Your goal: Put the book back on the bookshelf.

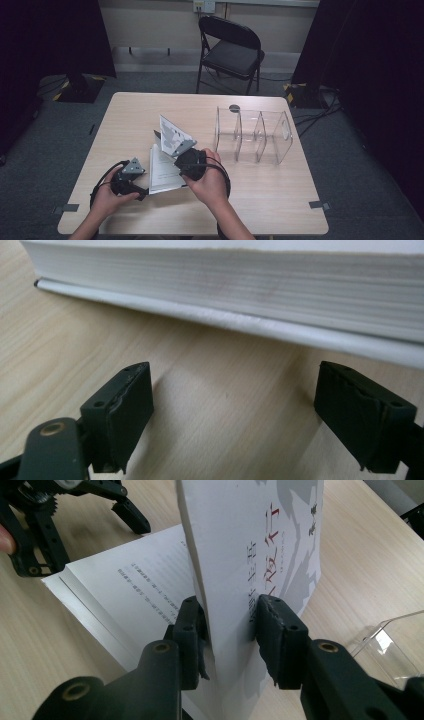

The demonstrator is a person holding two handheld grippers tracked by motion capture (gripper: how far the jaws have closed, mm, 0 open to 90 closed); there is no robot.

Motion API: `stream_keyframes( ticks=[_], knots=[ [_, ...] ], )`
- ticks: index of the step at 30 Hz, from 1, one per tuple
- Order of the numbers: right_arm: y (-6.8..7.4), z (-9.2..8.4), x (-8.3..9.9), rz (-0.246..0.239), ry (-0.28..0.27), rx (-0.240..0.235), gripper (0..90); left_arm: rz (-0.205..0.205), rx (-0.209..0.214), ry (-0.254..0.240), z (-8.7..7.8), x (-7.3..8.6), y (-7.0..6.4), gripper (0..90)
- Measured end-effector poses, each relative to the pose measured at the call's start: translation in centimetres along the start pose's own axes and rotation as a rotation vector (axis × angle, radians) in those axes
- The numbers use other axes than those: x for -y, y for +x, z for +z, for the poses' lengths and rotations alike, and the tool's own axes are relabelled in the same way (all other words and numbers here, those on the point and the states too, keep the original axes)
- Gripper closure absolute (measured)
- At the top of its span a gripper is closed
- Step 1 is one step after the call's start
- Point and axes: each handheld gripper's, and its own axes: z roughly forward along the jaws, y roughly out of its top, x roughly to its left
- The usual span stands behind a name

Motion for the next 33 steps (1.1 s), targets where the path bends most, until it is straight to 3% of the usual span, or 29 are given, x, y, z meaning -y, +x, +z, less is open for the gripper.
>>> stream_keyframes(
  ticks=[9, 15, 21, 27, 33],
  knots=[
    [0.2, -0.3, -0.6, -0.010, 0.018, -0.017, 63.0, -0.011, -0.030, -0.022, 0.7, -0.6, -0.7, 15.7],
    [0.2, -0.3, -0.8, -0.013, 0.031, -0.020, 62.8, 0.021, -0.079, -0.052, 0.3, -1.0, -0.9, 16.2],
    [0.3, -0.3, -1.1, -0.027, 0.043, -0.020, 62.6, 0.024, -0.085, -0.051, 0.0, -1.2, -1.0, 16.9],
    [0.3, -0.4, -1.5, -0.046, 0.053, -0.025, 62.6, 0.112, -0.105, -0.073, -0.7, -1.8, -1.5, 21.0],
    [0.0, -1.0, -2.0, -0.040, 0.064, -0.030, 62.7, 0.151, -0.104, -0.104, -1.5, -2.7, -2.1, 21.2]
  ],
)
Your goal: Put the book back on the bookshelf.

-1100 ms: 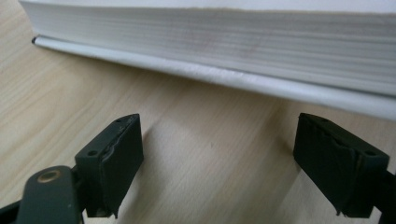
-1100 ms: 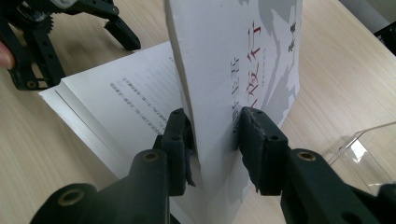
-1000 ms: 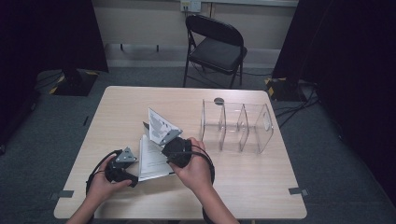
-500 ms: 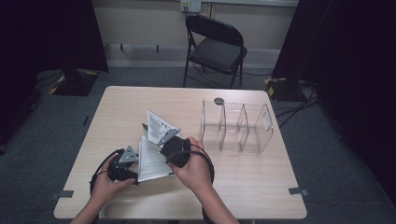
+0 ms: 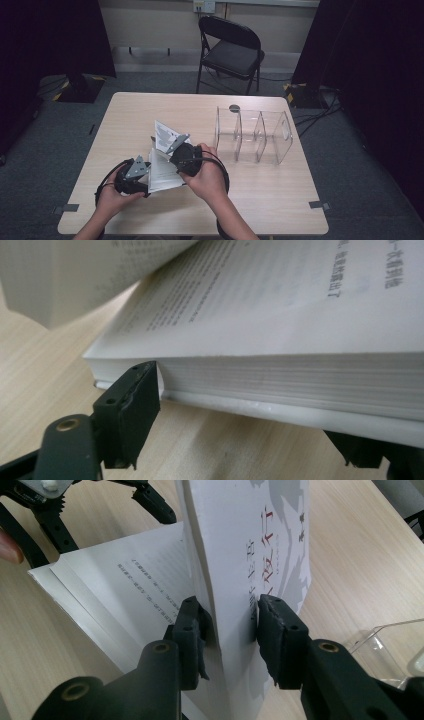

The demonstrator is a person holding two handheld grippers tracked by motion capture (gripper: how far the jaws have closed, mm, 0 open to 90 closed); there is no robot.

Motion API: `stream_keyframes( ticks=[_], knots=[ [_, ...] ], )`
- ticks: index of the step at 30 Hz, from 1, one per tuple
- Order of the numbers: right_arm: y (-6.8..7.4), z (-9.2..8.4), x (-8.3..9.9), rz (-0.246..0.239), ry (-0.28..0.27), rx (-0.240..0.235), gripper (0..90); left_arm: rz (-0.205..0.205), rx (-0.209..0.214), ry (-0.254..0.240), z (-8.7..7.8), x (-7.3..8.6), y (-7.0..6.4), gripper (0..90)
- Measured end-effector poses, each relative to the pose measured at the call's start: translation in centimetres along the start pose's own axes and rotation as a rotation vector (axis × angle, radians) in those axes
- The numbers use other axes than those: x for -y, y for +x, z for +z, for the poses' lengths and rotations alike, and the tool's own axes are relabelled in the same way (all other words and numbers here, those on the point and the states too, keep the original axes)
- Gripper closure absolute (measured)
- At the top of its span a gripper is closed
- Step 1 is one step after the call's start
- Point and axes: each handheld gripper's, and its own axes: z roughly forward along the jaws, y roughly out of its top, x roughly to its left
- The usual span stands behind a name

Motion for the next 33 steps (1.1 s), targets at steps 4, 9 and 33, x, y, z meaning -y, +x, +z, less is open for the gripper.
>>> stream_keyframes(
  ticks=[4, 9, 33],
  knots=[
    [-0.5, -0.5, -0.5, -0.032, 0.014, -0.011, 62.9, 0.018, -0.004, -0.016, -0.3, -0.6, -0.2, 18.0],
    [-0.8, -1.0, -1.0, -0.029, 0.025, -0.022, 63.0, 0.047, -0.016, -0.032, -0.9, -1.3, -0.4, 17.6],
    [-0.9, -1.0, -1.3, -0.034, 0.025, -0.040, 63.1, 0.012, -0.015, -0.010, -1.0, -1.1, -0.3, 18.0]
  ],
)
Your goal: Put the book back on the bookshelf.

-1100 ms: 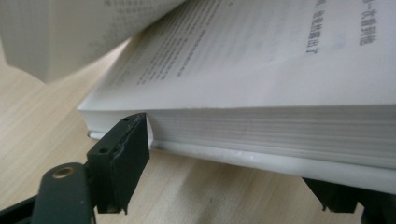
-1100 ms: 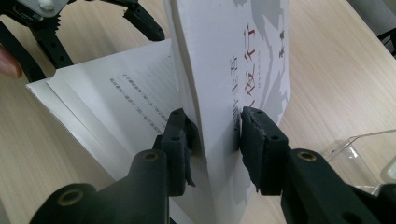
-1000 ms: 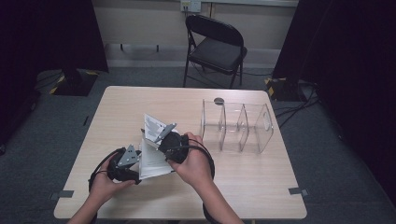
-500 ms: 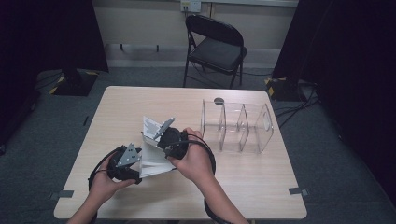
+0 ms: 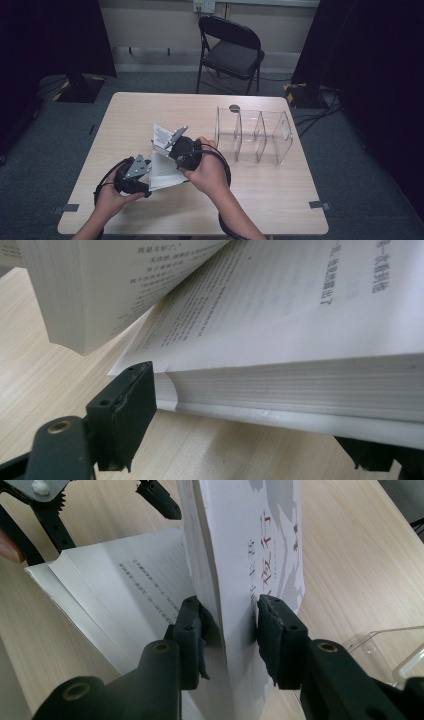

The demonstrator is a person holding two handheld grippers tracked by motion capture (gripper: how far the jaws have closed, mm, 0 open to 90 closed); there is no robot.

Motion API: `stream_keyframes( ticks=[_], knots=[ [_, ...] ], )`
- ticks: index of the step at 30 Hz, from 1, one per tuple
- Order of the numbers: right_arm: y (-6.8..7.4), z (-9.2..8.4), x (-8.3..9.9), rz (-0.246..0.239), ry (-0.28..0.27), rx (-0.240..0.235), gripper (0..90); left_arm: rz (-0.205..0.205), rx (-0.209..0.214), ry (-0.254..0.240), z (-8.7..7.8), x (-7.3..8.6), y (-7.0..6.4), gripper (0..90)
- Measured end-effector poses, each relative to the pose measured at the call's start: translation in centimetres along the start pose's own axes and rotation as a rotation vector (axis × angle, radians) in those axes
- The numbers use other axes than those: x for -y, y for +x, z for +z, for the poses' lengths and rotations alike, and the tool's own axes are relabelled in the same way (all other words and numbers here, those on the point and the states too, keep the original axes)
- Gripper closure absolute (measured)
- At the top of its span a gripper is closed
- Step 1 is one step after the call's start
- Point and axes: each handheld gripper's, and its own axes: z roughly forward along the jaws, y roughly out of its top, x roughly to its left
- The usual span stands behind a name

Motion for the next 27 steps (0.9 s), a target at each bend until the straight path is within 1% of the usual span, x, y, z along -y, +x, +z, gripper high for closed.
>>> stream_keyframes(
  ticks=[2, 5, 10, 12, 16, 19, 21, 22, 24, 26, 27],
  knots=[
    [-0.05, 0.00, -0.02, 0.000, 0.000, -0.002, 63.1, -0.007, 0.012, -0.003, 0.04, 0.05, 0.05, 18.0],
    [-0.03, -0.01, -0.04, -0.002, 0.002, 0.000, 63.1, -0.011, 0.011, -0.004, 0.06, 0.06, 0.06, 17.4],
    [-0.05, 0.00, -0.02, 0.000, 0.000, -0.002, 63.1, 0.006, 0.008, -0.005, 0.04, -0.01, 0.04, 17.8],
    [-0.05, 0.00, -0.02, -0.002, -0.001, -0.001, 63.1, 0.023, 0.005, -0.009, -0.04, -0.08, -0.03, 18.2],
    [-0.11, -0.02, -0.05, -0.002, 0.001, -0.003, 63.1, 0.036, -0.001, -0.013, -0.07, -0.25, -0.06, 19.2],
    [-0.22, -0.07, -0.14, -0.012, 0.011, -0.001, 63.2, 0.052, 0.018, -0.015, -0.01, -0.49, -0.26, 19.4],
    [-0.17, -0.05, -0.19, -0.007, 0.011, -0.003, 63.2, 0.054, 0.022, -0.016, 0.07, -0.58, -0.39, 19.4],
    [-0.18, -0.04, -0.22, -0.011, 0.010, -0.002, 63.2, 0.058, 0.026, -0.021, 0.05, -0.59, -0.39, 20.9],
    [-0.21, -0.03, -0.25, -0.013, 0.013, -0.003, 63.2, 0.066, 0.020, -0.018, -0.02, -0.74, -0.33, 22.1],
    [-0.23, -0.03, -0.31, -0.016, 0.015, -0.004, 63.1, 0.095, 0.012, -0.026, -0.15, -0.88, -0.41, 24.2],
    [-0.18, -0.02, -0.37, -0.016, 0.018, -0.004, 63.1, 0.102, 0.010, -0.031, -0.14, -0.89, -0.45, 25.4]
  ],
)
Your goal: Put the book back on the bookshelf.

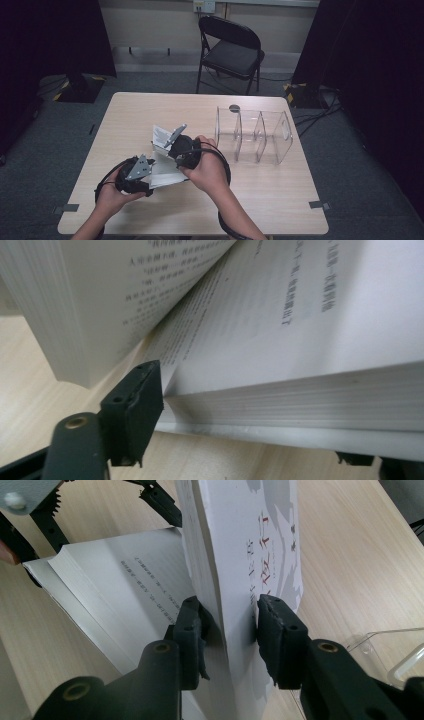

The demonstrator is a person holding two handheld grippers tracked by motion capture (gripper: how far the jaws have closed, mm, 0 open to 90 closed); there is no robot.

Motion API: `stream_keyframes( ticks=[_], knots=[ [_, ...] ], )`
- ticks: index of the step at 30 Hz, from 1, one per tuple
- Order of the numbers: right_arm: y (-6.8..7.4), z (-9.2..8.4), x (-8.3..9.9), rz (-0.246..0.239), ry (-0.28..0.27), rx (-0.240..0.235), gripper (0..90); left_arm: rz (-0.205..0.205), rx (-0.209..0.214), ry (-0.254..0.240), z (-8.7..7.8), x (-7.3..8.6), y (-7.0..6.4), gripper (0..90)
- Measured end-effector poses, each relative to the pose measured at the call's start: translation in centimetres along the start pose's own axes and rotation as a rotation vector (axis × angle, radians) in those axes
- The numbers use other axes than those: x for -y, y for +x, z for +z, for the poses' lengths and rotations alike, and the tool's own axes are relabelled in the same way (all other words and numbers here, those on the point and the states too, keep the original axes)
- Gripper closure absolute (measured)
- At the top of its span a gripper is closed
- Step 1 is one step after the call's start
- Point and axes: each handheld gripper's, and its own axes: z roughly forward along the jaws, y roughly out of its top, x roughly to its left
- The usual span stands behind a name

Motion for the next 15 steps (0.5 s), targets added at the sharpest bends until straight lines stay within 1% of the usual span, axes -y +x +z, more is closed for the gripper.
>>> stream_keyframes(
  ticks=[2, 4, 5, 7, 8, 9, 10, 11, 12, 13, 14, 15],
  knots=[
    [0.0, 0.0, -0.1, -0.008, 0.003, -0.001, 63.0, 0.021, -0.005, 0.002, -0.1, -0.1, -0.1, 27.3],
    [0.0, 0.0, -0.2, -0.010, 0.008, -0.002, 62.9, 0.021, -0.010, -0.001, -0.1, -0.1, -0.1, 29.1],
    [0.0, 0.1, -0.2, -0.011, 0.008, -0.003, 62.9, 0.035, -0.014, -0.002, -0.2, -0.2, -0.1, 29.8],
    [0.1, 0.1, -0.2, -0.010, 0.008, -0.003, 62.6, 0.066, -0.034, 0.000, -0.5, -0.4, -0.1, 36.1],
    [0.1, 0.1, -0.2, -0.013, 0.006, -0.006, 62.3, 0.089, -0.043, 0.010, -0.6, -0.5, -0.1, 39.2],
    [0.1, 0.1, -0.2, -0.022, 0.005, -0.005, 61.8, 0.095, -0.044, 0.008, -0.6, -0.6, -0.1, 43.4],
    [0.2, 0.1, -0.2, -0.026, 0.004, -0.003, 61.2, 0.092, -0.042, 0.007, -0.7, -0.7, 0.0, 45.6],
    [0.2, 0.1, -0.2, -0.032, -0.002, -0.008, 60.4, 0.106, -0.041, 0.019, -0.8, -0.8, 0.2, 47.2],
    [0.2, 0.1, -0.1, -0.035, -0.011, -0.012, 58.4, 0.094, -0.036, 0.009, -0.9, -0.9, 0.2, 49.5],
    [0.2, 0.1, 0.0, -0.027, -0.021, -0.019, 56.5, 0.080, -0.028, 0.011, -1.0, -1.1, 0.3, 49.8],
    [-0.1, 0.0, 0.2, -0.009, -0.050, -0.041, 52.3, 0.071, -0.023, 0.013, -1.0, -1.2, 0.5, 50.4],
    [-0.2, 0.0, 0.4, -0.009, -0.058, -0.068, 49.9, 0.074, -0.020, 0.018, -1.0, -1.3, 0.5, 50.7]
  ],
)
